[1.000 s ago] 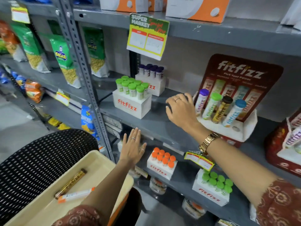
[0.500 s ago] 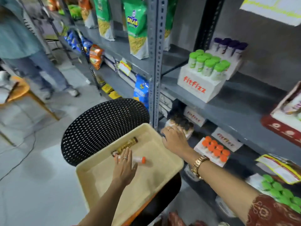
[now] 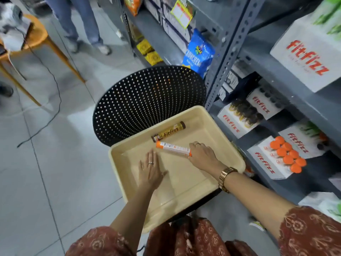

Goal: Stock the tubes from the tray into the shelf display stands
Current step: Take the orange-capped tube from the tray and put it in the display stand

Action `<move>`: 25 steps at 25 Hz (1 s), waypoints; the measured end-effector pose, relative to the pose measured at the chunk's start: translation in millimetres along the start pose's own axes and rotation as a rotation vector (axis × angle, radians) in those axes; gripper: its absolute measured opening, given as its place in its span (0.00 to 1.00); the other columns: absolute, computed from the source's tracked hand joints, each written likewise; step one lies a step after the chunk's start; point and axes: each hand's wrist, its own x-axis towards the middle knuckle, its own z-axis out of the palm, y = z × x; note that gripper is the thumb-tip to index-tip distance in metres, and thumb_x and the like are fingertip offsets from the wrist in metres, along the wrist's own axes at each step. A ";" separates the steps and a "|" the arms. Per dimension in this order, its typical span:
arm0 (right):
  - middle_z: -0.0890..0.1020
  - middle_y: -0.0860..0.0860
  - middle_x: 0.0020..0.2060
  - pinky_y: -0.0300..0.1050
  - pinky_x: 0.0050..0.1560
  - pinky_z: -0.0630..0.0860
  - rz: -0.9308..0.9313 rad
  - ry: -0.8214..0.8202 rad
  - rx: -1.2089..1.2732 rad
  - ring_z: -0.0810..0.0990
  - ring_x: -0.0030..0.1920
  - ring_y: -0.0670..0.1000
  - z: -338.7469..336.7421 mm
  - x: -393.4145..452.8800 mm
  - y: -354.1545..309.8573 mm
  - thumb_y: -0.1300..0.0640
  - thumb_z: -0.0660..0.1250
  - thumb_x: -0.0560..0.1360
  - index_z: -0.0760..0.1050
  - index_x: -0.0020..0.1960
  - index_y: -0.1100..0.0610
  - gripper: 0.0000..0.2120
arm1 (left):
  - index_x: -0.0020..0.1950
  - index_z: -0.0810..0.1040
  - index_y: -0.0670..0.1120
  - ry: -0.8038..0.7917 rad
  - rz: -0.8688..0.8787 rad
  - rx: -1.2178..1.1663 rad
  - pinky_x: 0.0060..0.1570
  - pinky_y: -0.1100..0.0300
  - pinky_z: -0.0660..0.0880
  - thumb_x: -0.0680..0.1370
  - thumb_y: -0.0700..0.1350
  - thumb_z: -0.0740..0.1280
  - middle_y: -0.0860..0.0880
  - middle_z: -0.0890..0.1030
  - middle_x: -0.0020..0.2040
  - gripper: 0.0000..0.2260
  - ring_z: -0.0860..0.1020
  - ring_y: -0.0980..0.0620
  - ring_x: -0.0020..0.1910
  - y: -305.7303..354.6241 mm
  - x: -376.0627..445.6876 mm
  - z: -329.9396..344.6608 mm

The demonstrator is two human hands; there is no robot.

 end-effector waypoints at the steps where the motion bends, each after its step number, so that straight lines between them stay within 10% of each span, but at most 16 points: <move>1: 0.74 0.57 0.61 0.53 0.57 0.72 0.015 -0.028 0.023 0.73 0.61 0.59 3.5 4.1 -0.1 0.55 0.60 0.78 0.68 0.65 0.60 0.17 | 0.74 0.36 0.42 -0.014 -0.006 -0.027 0.72 0.43 0.43 0.77 0.62 0.53 0.45 0.36 0.76 0.38 0.39 0.46 0.75 0.0 2.2 3.9; 9: 0.75 0.58 0.59 0.52 0.55 0.74 0.046 -0.084 0.020 0.75 0.60 0.59 14.0 17.1 -3.4 0.58 0.61 0.80 0.71 0.62 0.62 0.13 | 0.70 0.28 0.45 -0.076 -0.006 -0.041 0.70 0.45 0.35 0.71 0.69 0.39 0.50 0.28 0.69 0.39 0.33 0.49 0.73 -5.0 7.4 16.5; 13: 0.76 0.58 0.57 0.51 0.51 0.75 0.012 -0.007 0.001 0.77 0.56 0.59 -6.7 7.8 -1.7 0.58 0.62 0.78 0.73 0.59 0.62 0.12 | 0.73 0.33 0.43 -0.068 -0.014 -0.060 0.72 0.44 0.40 0.77 0.65 0.48 0.48 0.32 0.73 0.38 0.35 0.48 0.74 -3.3 6.7 14.0; 25: 0.79 0.55 0.50 0.51 0.48 0.76 -0.018 0.225 -0.185 0.81 0.51 0.58 -161.2 -68.5 89.6 0.64 0.63 0.73 0.75 0.50 0.58 0.07 | 0.73 0.40 0.40 0.312 0.302 0.008 0.72 0.43 0.47 0.71 0.65 0.43 0.43 0.46 0.76 0.39 0.46 0.44 0.75 80.8 16.7 -78.5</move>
